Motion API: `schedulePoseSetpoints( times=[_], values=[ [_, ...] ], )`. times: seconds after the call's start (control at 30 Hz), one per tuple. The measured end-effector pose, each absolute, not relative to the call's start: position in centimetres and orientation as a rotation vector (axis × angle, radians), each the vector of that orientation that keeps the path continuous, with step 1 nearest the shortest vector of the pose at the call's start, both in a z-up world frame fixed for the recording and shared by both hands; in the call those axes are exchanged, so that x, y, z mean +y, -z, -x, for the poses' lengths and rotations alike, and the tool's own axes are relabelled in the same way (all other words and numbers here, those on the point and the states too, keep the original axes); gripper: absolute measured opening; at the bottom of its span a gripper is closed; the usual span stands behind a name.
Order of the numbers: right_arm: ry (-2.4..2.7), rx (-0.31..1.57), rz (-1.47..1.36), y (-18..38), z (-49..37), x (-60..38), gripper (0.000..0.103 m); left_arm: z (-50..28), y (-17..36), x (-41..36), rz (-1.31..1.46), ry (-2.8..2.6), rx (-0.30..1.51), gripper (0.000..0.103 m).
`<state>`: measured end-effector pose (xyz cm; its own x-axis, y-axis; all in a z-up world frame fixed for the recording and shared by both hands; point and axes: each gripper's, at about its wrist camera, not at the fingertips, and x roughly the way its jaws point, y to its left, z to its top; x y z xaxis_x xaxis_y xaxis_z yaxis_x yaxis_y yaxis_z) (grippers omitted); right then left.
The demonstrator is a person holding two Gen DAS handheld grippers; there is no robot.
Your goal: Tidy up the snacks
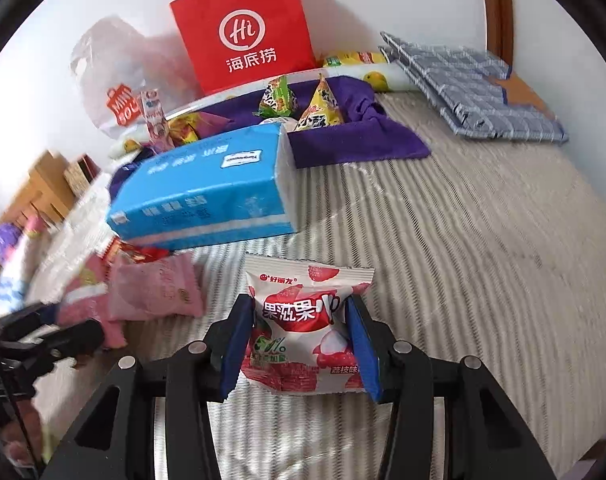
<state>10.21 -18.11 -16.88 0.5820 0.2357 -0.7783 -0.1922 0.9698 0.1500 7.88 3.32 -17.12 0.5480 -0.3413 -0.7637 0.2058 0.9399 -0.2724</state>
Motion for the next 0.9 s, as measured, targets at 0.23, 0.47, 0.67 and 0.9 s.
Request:
schedulePoseSetpoints(
  times=[0.23, 0.47, 0.67, 0.9],
  values=[
    [-0.28, 0.904, 0.038, 17.1, -11.4, -17.9, 0.047, -7.0, 17.0, 2.5, 0.073, 0.301, 0.883, 0.062],
    [-0.271, 0.868, 0.095, 17.7, -12.5, -17.3, 0.048, -7.4, 16.5, 3.2, 0.122, 0.284, 0.872, 0.05],
    [-0.276, 0.878, 0.071, 17.6, -12.5, -17.6, 0.047, -7.0, 15.4, 3.2, 0.132, 0.298, 0.838, 0.05],
    [-0.297, 0.882, 0.012, 16.8, -12.2, -18.1, 0.046, -6.9, 13.4, 2.6, 0.125, 0.311, 0.786, 0.05]
  ],
)
